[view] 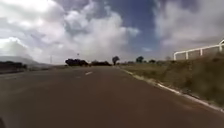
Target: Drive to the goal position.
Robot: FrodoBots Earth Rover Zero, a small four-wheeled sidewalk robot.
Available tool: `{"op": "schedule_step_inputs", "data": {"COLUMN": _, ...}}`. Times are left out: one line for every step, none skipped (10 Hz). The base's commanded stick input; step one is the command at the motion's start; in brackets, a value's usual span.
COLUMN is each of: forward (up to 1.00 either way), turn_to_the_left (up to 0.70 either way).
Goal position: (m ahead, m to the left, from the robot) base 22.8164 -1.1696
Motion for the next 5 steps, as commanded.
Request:
{"op": "schedule_step_inputs", "data": {"forward": 1.0, "turn_to_the_left": 0.0}}
{"op": "schedule_step_inputs", "data": {"forward": 1.0, "turn_to_the_left": 0.0}}
{"op": "schedule_step_inputs", "data": {"forward": 1.0, "turn_to_the_left": 0.0}}
{"op": "schedule_step_inputs", "data": {"forward": 1.0, "turn_to_the_left": 0.0}}
{"op": "schedule_step_inputs", "data": {"forward": 1.0, "turn_to_the_left": 0.0}}
